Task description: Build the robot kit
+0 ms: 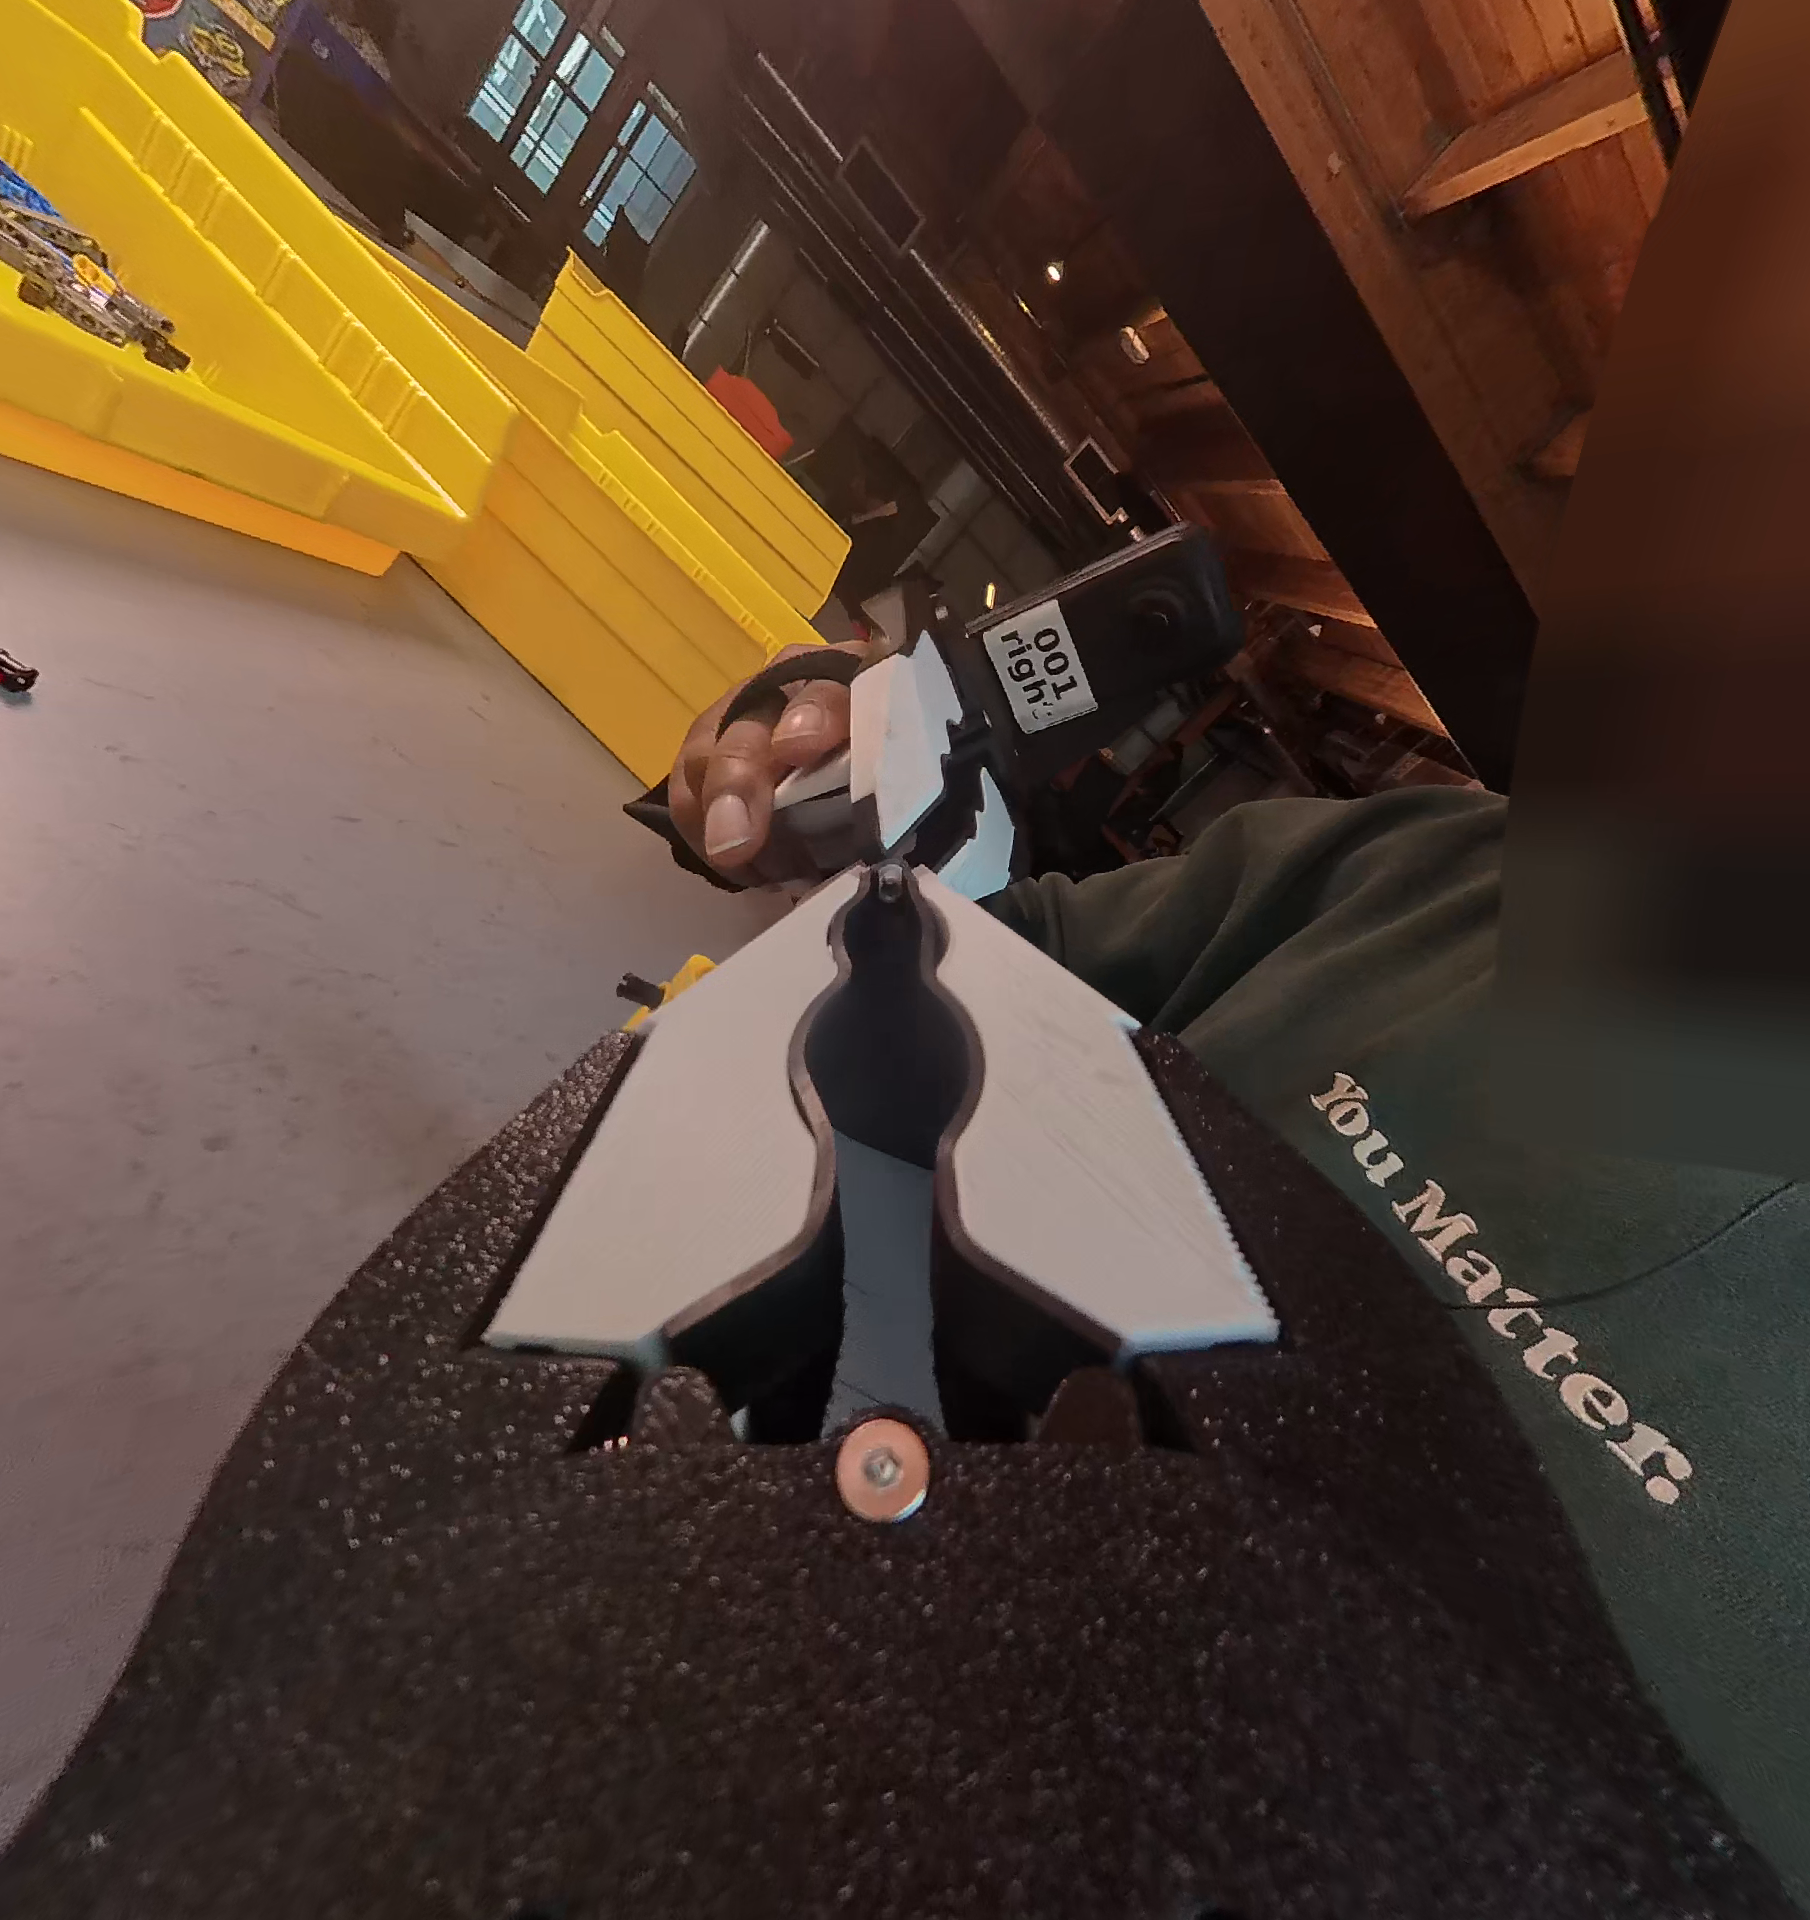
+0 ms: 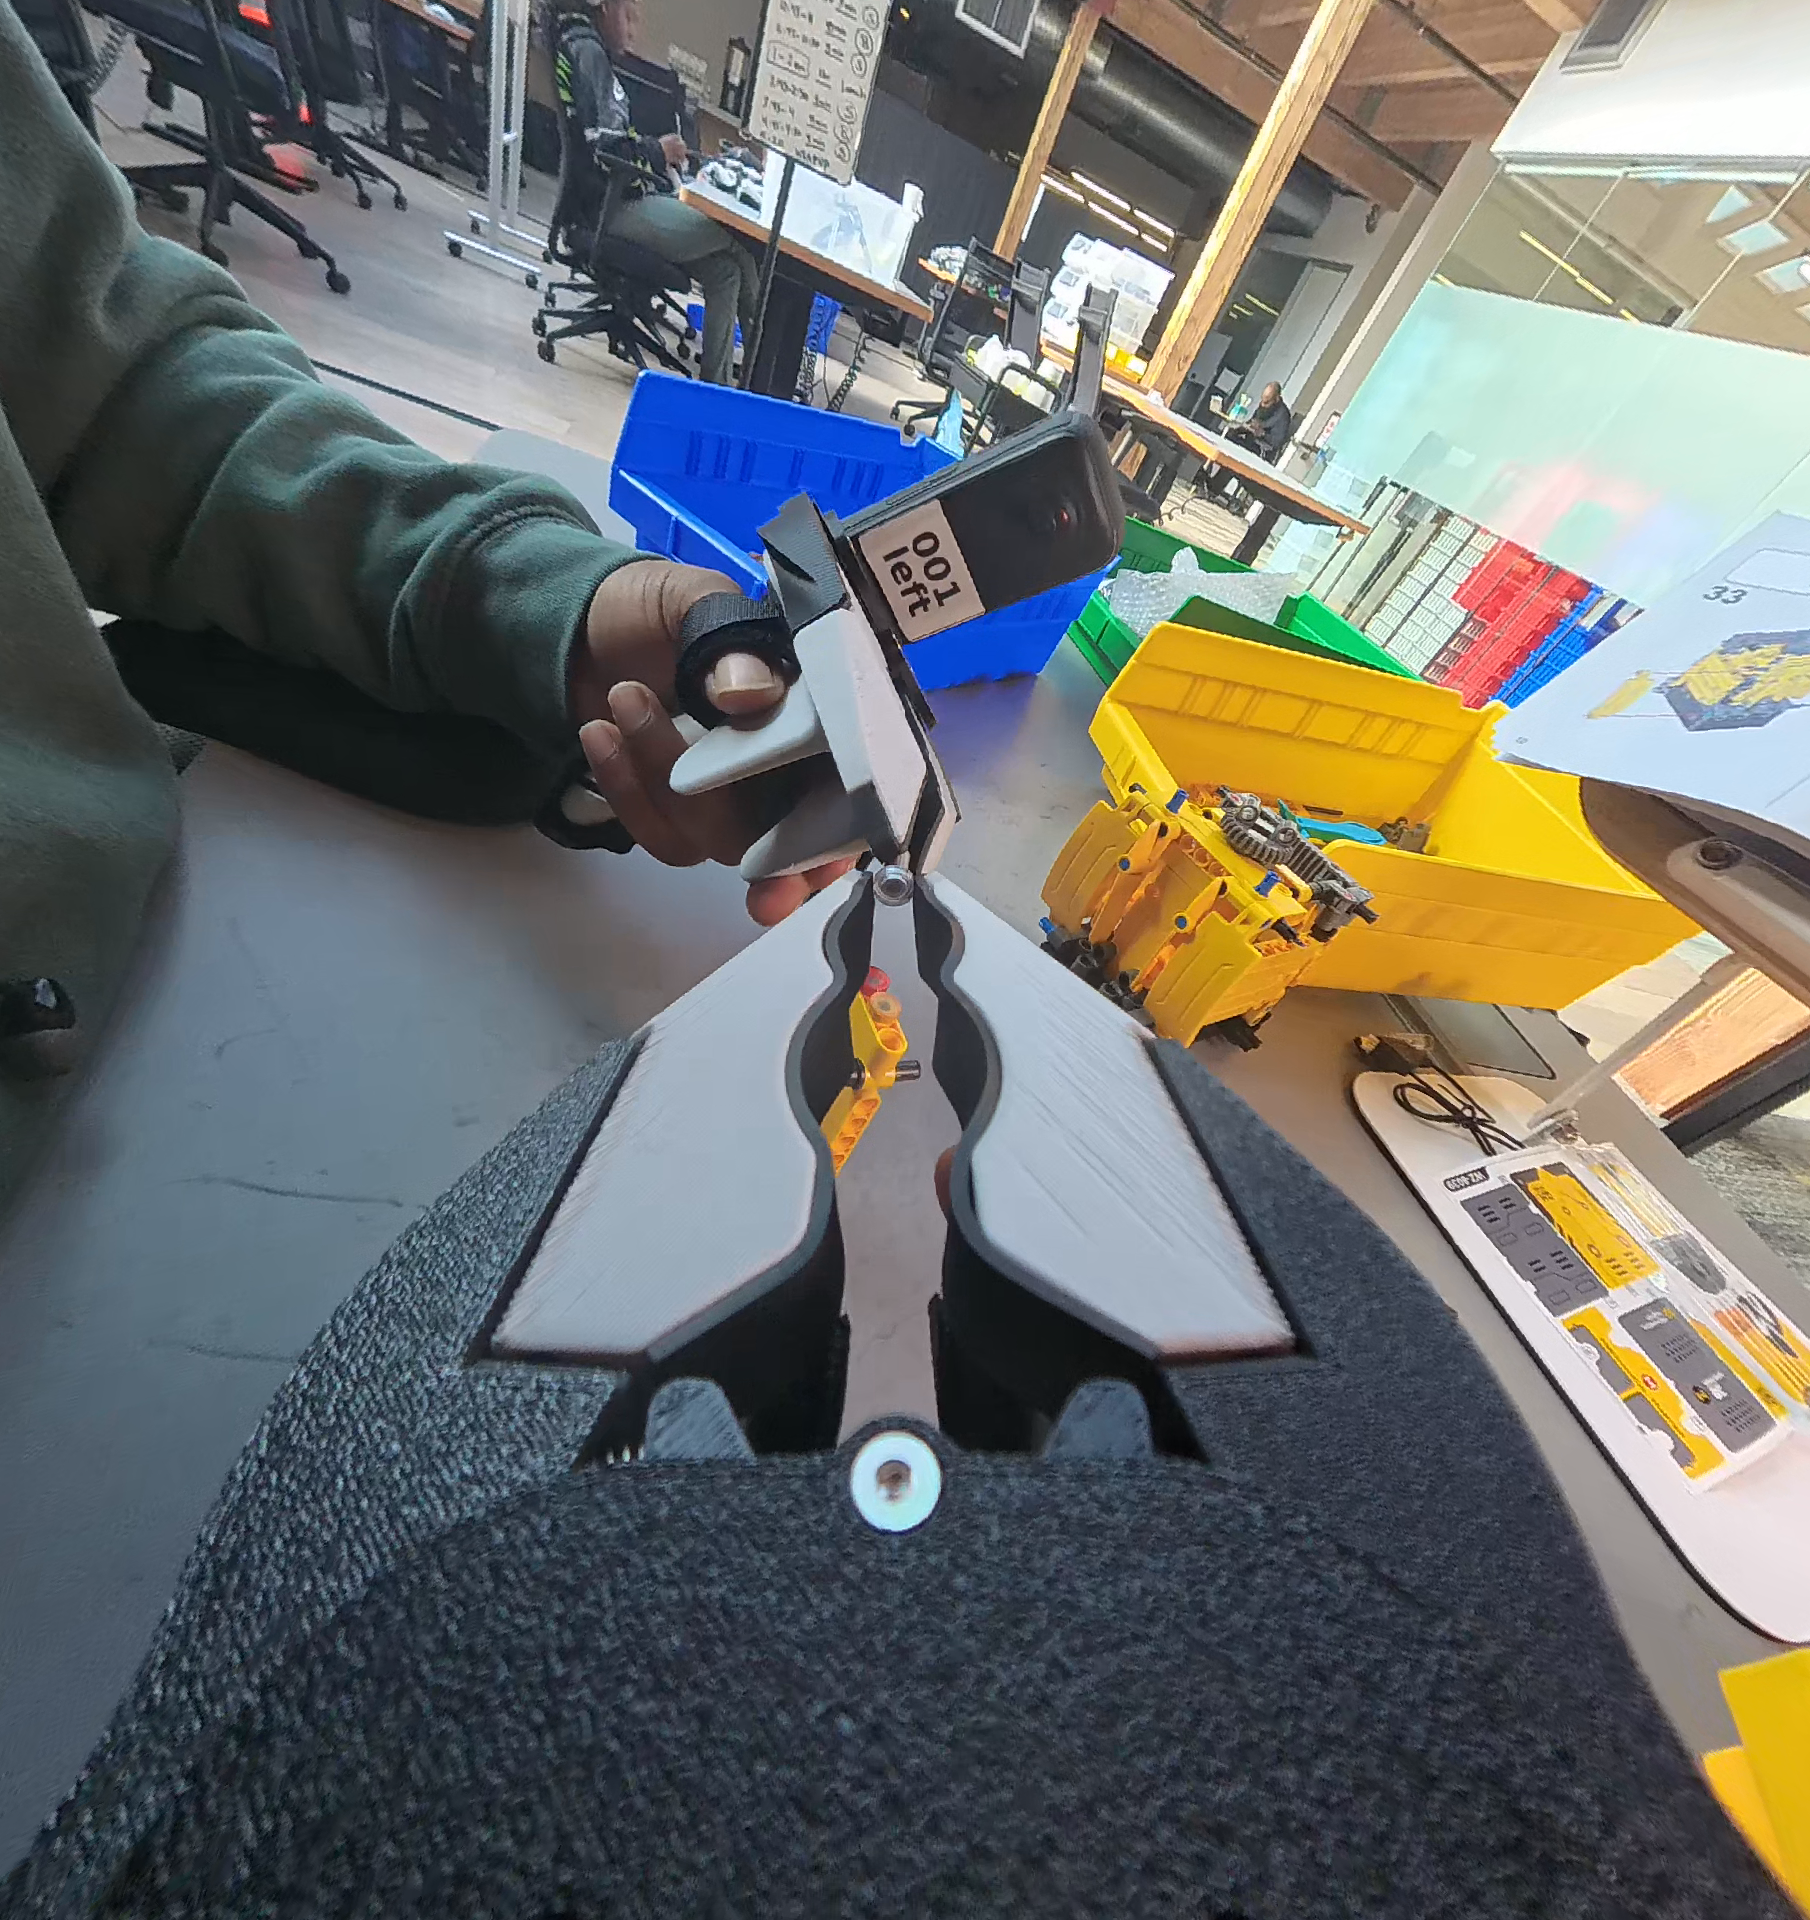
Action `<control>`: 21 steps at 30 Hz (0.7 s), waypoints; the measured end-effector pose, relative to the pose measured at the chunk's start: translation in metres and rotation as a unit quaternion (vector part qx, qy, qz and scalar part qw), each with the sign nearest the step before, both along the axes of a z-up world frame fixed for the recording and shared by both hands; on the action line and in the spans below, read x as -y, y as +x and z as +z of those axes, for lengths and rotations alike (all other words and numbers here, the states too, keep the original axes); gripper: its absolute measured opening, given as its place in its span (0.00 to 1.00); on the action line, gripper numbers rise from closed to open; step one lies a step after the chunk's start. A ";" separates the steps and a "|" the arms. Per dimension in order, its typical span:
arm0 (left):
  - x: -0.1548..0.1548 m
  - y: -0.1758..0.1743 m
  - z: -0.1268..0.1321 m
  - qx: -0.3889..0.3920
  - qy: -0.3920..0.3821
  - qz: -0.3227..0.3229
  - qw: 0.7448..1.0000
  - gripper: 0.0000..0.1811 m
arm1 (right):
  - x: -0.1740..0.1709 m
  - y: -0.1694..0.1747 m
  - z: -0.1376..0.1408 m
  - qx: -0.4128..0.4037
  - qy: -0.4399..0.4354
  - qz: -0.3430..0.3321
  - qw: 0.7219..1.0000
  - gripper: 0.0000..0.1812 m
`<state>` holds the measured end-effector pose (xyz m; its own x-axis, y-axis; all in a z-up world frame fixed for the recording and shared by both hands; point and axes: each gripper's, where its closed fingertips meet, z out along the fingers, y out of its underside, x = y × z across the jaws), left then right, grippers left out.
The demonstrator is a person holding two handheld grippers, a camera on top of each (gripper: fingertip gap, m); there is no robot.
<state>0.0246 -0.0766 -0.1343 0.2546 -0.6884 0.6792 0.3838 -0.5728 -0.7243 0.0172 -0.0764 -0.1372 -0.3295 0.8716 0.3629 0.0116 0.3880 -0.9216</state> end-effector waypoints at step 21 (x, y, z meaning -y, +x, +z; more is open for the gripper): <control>-0.005 -0.004 -0.004 0.009 -0.013 0.008 1.000 0.02 | -0.003 -0.004 -0.004 0.011 -0.015 -0.012 1.000 0.04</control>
<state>0.0205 -0.0720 -0.1383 0.2535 -0.6663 0.7013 0.4060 -0.5847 -0.7023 0.0131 -0.0730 -0.1411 -0.3160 0.8897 0.3294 0.0400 0.3594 -0.9323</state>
